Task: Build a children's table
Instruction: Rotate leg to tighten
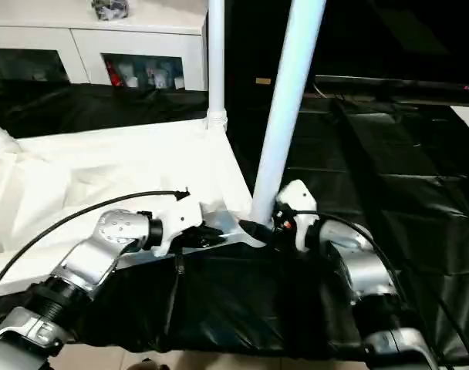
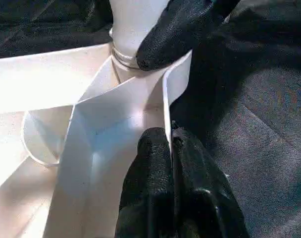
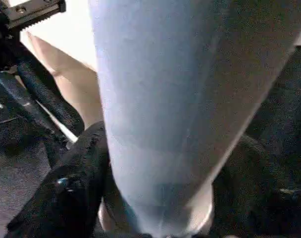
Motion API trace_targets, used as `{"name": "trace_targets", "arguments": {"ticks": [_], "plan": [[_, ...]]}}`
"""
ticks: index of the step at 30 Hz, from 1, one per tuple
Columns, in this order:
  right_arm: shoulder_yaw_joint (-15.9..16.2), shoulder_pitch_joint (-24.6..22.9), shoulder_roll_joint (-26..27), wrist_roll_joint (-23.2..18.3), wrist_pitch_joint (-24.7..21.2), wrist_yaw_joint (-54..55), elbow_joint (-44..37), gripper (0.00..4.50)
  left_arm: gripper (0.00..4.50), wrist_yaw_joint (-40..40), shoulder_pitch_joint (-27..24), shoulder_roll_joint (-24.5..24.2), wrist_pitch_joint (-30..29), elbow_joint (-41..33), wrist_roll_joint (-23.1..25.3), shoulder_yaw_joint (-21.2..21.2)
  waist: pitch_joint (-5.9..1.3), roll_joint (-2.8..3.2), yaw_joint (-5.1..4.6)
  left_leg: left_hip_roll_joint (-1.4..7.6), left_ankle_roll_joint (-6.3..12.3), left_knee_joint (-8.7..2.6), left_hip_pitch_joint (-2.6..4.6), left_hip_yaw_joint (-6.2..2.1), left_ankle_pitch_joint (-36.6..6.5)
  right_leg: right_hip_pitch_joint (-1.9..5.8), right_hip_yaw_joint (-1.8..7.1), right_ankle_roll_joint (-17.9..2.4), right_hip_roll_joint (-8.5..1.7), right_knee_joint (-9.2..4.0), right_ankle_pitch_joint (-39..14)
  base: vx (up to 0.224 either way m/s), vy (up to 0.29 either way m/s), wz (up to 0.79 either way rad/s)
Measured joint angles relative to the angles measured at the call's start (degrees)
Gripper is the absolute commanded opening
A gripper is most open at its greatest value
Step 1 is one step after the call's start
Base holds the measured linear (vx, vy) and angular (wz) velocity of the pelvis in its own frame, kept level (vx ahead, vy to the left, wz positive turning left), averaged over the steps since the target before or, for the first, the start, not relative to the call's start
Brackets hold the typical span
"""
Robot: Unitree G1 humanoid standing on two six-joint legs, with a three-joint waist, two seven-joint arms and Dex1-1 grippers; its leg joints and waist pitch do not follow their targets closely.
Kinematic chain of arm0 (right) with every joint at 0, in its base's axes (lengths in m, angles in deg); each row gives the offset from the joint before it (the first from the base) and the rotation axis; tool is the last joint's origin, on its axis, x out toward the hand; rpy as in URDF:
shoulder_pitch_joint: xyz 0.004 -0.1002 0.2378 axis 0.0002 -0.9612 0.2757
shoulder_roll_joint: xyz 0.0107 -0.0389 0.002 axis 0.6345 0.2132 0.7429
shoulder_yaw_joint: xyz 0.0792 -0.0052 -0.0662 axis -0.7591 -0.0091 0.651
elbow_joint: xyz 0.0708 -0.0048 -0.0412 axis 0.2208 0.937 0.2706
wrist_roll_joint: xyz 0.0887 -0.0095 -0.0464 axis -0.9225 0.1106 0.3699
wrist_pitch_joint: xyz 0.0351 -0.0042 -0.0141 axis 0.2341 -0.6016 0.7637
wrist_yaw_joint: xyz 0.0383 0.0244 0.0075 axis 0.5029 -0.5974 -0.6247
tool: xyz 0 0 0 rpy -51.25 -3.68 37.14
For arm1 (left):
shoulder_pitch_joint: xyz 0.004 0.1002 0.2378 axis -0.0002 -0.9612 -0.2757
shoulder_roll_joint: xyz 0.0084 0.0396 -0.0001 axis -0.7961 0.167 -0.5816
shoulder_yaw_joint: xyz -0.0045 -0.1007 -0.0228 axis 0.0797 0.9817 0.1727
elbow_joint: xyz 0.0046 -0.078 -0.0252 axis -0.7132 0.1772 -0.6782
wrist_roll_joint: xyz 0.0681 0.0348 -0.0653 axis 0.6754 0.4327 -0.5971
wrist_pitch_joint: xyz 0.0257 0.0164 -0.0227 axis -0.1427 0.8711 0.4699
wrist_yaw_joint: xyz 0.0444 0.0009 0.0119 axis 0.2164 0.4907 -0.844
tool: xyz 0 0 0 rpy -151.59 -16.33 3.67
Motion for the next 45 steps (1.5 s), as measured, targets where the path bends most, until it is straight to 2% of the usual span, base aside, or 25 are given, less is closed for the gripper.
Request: {"name": "trace_targets", "arguments": {"ticks": [6,10,12,15,17,22,25,27,28,33,34,45], "plan": [[0.9,0.7,0.7,0.0,1.2,-0.7,1.1,2.67,0.00,-0.5,0.0,-1.0,0.0,0.0,-0.6,0.0,0.03,-0.05,-0.20,0.00,0.00,0.02,0.03,-0.02,0.0,0.00,0.01,0.0,0.00,0.06,0.0,0.000,0.000,0.00],[0.7,0.9,2.1,0.1,1.0,1.6,1.7,2.52,0.00,0.3,0.0,-1.0,-0.6,0.0,-0.6,0.5,0.02,-0.08,-0.52,0.00,-0.01,0.04,0.05,-0.02,0.0,0.00,0.01,0.0,0.00,0.08,0.0,0.000,0.000,0.00],[0.2,0.9,3.9,0.6,0.9,5.7,2.0,2.48,0.00,2.0,0.2,-0.2,-1.4,0.5,-0.3,0.9,-0.01,-0.16,-0.75,0.00,-0.02,0.04,0.09,-0.03,0.0,0.00,0.01,0.0,0.01,0.10,0.0,0.000,0.000,0.00],[-3.0,0.9,10.1,2.0,-0.2,18.9,2.8,2.47,0.00,8.1,2.6,3.3,-4.1,3.5,1.7,1.4,-0.01,-0.27,-0.97,-0.02,-0.07,0.04,0.11,-0.05,0.0,0.01,0.02,0.1,0.01,0.09,0.0,0.000,0.000,0.00],[-3.5,1.1,12.1,2.6,-0.7,24.2,2.9,2.47,0.00,10.5,3.3,4.9,-5.3,4.5,2.0,1.4,-0.02,-0.28,-1.03,-0.05,-0.07,0.07,0.11,-0.06,0.0,0.04,0.06,0.1,0.00,0.04,0.0,0.000,0.000,0.00],[-5.8,5.6,18.1,4.9,-1.8,40.0,7.8,2.47,0.00,18.4,5.7,9.5,-9.1,7.5,3.8,2.0,-0.06,-0.33,-1.42,-0.06,-0.08,0.11,0.14,-0.09,0.0,0.06,0.07,0.1,0.00,0.04,0.0,0.000,0.000,0.00],[-5.8,6.8,19.1,6.2,-0.9,43.0,9.7,2.47,0.00,20.2,5.8,10.3,-9.2,7.8,4.4,2.0,-0.07,-0.33,-1.44,-0.06,-0.08,0.11,0.16,-0.14,0.0,0.08,0.06,0.1,0.02,0.04,0.0,0.000,0.000,0.00],[-5.9,6.8,19.4,6.4,-0.3,43.5,10.0,2.47,0.00,20.2,5.8,10.3,-9.1,7.8,4.6,2.0,-0.08,-0.35,-1.43,-0.06,-0.08,0.10,0.15,-0.16,0.0,0.08,0.04,0.1,0.02,0.05,0.0,0.000,0.000,0.00],[-5.9,6.8,19.4,6.4,-0.1,43.5,10.1,3.02,0.00,20.2,5.8,10.3,-9.1,7.8,4.7,2.0,-0.09,-0.36,-1.43,-0.06,-0.08,0.11,0.15,-0.16,0.0,0.08,0.04,0.1,0.02,0.04,0.0,0.000,0.000,0.00],[-6.3,5.9,19.5,6.1,1.3,40.0,9.5,3.36,0.00,18.6,5.3,8.9,-6.8,7.5,4.4,1.7,-0.05,-0.52,-1.59,-0.05,-0.08,0.08,0.11,-0.20,0.0,0.02,0.03,0.1,0.04,0.04,0.0,0.000,0.000,0.00],[-6.2,5.6,19.2,6.1,1.8,38.9,9.4,3.61,0.00,17.8,5.0,8.5,-6.5,7.2,4.1,1.7,-0.07,-0.59,-1.60,-0.05,-0.08,0.08,0.10,-0.25,0.0,0.00,0.02,0.1,0.06,0.04,0.0,0.000,0.000,0.00],[-1.5,3.7,10.7,6.0,3.7,20.4,7.5,3.65,0.00,6.7,2.2,2.9,-3.5,2.6,0.8,1.5,-0.08,-0.60,-1.15,-0.05,-0.08,-0.01,0.01,-0.20,0.0,-0.12,0.01,-0.1,0.06,0.04,-0.1,0.000,0.000,0.00]]}}
